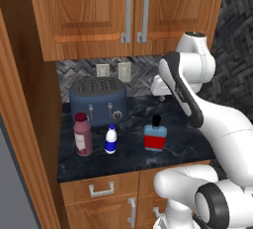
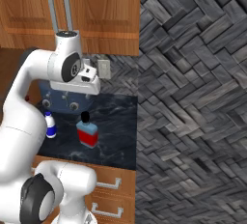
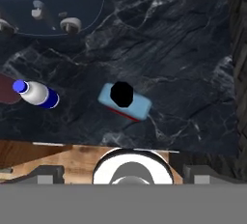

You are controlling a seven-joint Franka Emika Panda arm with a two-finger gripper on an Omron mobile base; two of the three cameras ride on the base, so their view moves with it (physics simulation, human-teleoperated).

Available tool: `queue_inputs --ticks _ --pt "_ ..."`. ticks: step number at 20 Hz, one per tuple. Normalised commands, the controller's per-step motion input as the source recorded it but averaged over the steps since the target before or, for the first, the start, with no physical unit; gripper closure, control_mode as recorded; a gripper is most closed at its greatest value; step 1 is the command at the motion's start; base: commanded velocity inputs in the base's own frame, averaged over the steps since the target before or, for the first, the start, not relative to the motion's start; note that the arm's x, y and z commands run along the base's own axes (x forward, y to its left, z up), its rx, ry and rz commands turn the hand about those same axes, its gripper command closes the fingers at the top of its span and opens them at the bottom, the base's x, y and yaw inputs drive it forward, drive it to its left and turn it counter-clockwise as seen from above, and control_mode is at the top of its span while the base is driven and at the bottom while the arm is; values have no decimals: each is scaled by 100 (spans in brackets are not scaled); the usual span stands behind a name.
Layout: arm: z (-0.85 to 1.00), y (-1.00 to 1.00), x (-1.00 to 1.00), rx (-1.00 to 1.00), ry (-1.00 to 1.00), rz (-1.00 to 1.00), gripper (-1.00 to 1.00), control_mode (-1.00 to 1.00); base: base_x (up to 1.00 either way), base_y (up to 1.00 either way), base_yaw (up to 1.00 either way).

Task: Place the drinks on the dining counter in a tight cluster.

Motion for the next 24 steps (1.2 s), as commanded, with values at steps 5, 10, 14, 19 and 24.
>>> queue_inputs --ticks 5,10,14,19,24 --pt "-56 0 32 0 0 0 -100 -100 0 0 0" --pt "-23 0 18 0 0 0 -100 -100 0 0 0" --pt "-15 1 22 0 0 0 -100 -100 0 0 0" --pt "-8 13 13 -3 2 0 -100 -100 0 0 0" --pt "-1 11 3 -9 8 0 -100 -100 0 0 0"
